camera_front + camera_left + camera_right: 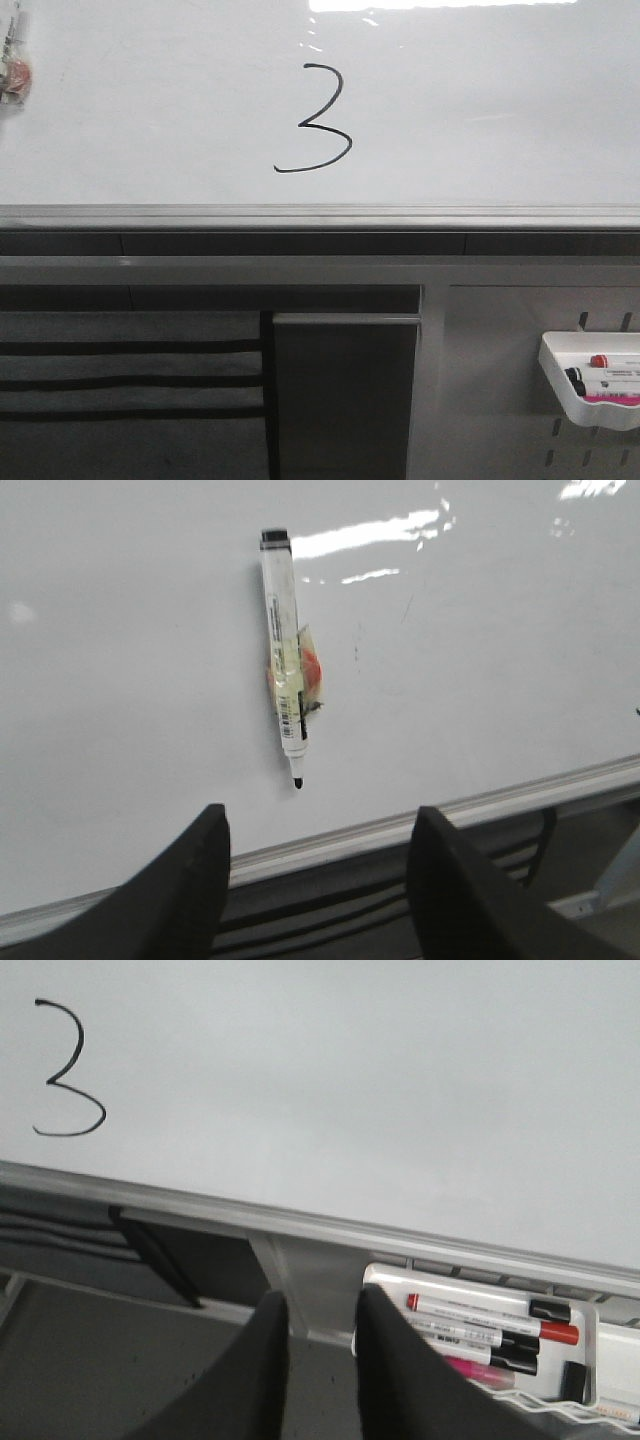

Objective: Write number 3 on whiteboard

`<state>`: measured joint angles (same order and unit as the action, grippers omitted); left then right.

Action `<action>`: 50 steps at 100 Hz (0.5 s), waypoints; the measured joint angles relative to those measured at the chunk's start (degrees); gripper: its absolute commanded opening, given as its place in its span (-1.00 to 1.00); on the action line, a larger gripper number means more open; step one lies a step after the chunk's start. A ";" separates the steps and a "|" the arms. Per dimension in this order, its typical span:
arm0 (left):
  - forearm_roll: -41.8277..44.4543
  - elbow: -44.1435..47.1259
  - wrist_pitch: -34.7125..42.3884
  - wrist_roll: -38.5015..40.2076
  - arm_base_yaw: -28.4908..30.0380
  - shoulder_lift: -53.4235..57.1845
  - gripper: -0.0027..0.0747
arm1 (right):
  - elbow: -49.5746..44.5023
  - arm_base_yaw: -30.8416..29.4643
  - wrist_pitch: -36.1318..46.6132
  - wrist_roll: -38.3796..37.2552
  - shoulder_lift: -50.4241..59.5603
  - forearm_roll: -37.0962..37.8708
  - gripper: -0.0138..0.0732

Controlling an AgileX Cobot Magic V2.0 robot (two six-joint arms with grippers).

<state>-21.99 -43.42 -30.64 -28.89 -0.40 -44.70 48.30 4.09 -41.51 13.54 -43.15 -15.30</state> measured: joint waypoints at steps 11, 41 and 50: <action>-0.10 4.56 3.79 0.12 0.08 6.85 -0.42 | -6.67 -0.12 6.24 -0.22 5.69 0.03 -0.84; -2.71 17.48 18.86 0.34 0.13 14.26 -0.98 | -16.71 -0.12 14.98 -0.35 12.04 0.03 -0.84; -3.24 19.90 19.26 0.37 0.13 14.26 -0.98 | -17.57 -0.12 14.98 -0.35 12.04 0.03 -0.84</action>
<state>-25.23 -23.52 -11.38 -28.52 -0.27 -30.44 30.73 3.96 -26.53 13.19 -31.10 -15.27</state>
